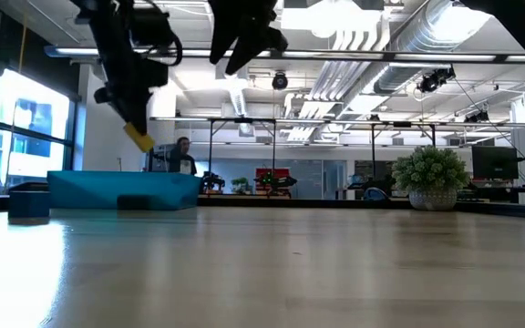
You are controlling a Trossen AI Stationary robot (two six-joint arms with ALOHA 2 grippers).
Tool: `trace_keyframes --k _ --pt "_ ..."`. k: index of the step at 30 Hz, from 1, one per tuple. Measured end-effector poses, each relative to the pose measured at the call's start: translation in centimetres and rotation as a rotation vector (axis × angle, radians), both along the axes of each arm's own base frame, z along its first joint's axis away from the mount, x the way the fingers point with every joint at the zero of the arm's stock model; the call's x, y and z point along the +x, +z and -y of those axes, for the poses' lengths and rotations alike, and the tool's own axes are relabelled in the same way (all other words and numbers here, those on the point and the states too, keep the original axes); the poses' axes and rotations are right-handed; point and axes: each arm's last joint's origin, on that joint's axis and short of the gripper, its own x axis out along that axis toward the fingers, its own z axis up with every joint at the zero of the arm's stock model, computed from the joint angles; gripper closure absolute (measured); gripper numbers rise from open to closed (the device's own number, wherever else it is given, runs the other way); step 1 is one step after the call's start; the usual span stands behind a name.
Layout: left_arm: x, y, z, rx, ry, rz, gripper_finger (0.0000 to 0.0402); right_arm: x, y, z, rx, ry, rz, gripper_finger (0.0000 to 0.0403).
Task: Sort & place blocks by color
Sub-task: Put the yellow block into the dark blue bin
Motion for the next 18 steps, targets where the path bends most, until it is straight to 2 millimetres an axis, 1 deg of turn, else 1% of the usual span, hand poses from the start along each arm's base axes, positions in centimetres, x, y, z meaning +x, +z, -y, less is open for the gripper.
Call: trace_keyframes --k 4,7,12,18 --pt "-0.6 -1.1 -1.4 -0.029 0.007 -0.074 0.0366 0.0 0.0 -0.5 0.147 -0.059 0.021 0.0233" --pt "-0.9 -1.7 -2.3 -0.048 0.004 -0.105 0.0365 0.0 0.0 -1.3 0.195 -0.097 0.030 0.0233" --pt "-1.3 -2.9 -3.6 -0.081 -0.002 -0.164 0.0351 0.0 0.0 -3.2 0.208 -0.145 0.043 0.0233" --pt "-1.6 -4.7 -4.9 -0.122 0.040 -0.243 0.0319 -0.3 -0.4 -5.8 0.194 -0.225 0.053 0.0233"
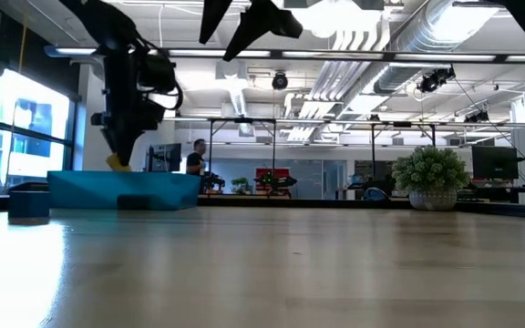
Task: Sort & place blocks by color
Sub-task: Put the yellow block into the dark blue bin, then put the blue block into the white bin
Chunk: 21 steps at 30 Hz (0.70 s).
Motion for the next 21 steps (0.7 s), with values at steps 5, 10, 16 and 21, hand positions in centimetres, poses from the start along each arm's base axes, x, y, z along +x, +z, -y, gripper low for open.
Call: trace_keyframes --k 5,10,16,21 --pt "0.1 -0.9 -0.4 -0.036 0.006 -0.026 0.0285 -0.1 -0.3 -1.9 0.001 -0.037 0.009 0.0233" --pt "0.0 -1.1 -0.4 -0.047 0.039 -0.027 0.0253 -0.3 -0.3 -3.1 -0.033 -0.095 0.032 0.0233" --pt "-0.3 -1.2 0.7 -0.166 0.045 -0.048 0.0244 -0.4 -0.3 -3.7 -0.052 -0.119 0.044 0.0233" --pt "-0.1 -0.8 1.7 -0.216 0.036 -0.043 0.0243 -0.4 -0.3 -3.7 -0.056 -0.114 0.039 0.0233"
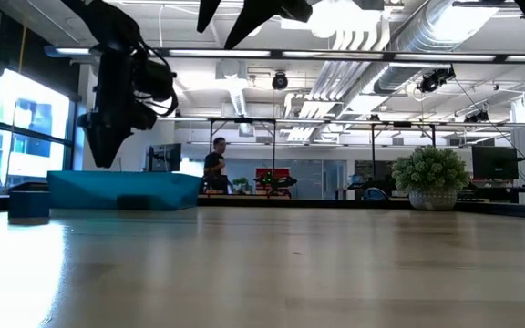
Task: Sort & place blocks by color
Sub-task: Put the blue block into the white bin
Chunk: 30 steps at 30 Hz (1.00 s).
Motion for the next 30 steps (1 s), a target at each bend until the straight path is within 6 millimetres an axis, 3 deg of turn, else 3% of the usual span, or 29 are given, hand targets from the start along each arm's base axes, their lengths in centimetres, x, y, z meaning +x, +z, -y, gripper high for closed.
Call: trace_keyframes --k 16,30 --pt "0.4 5.4 7.0 0.126 0.166 0.169 0.0243 -0.7 -0.4 -0.2 0.045 0.157 -0.122 0.0233" --pt "0.5 6.5 12.5 0.084 0.262 0.157 0.0242 -0.7 -0.5 -0.4 0.006 0.317 -0.156 0.0233"
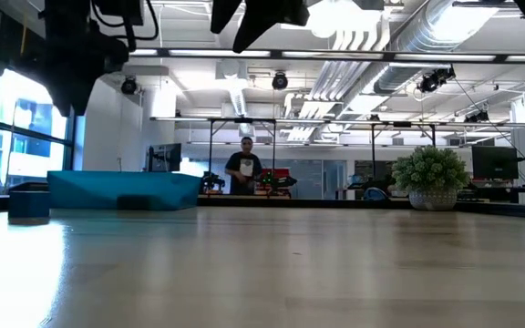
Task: Sort & place blocks by color
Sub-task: Put the blue block into the white bin
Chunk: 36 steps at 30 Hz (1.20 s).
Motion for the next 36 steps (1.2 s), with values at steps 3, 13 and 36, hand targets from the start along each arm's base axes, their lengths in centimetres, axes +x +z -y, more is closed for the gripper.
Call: trace_keyframes --k 3,13,36 --pt "0.3 0.0 0.9 -0.003 0.022 0.010 0.0242 0.0 0.0 0.0 -0.007 0.015 -0.002 0.0233" --pt "1.3 0.0 4.3 -0.008 0.040 0.042 0.0242 0.0 0.0 0.0 -0.028 0.054 -0.007 0.0233" --pt "0.6 -6.8 7.1 0.016 0.158 0.035 0.0243 0.2 0.1 0.1 -0.037 0.077 0.014 0.0233"
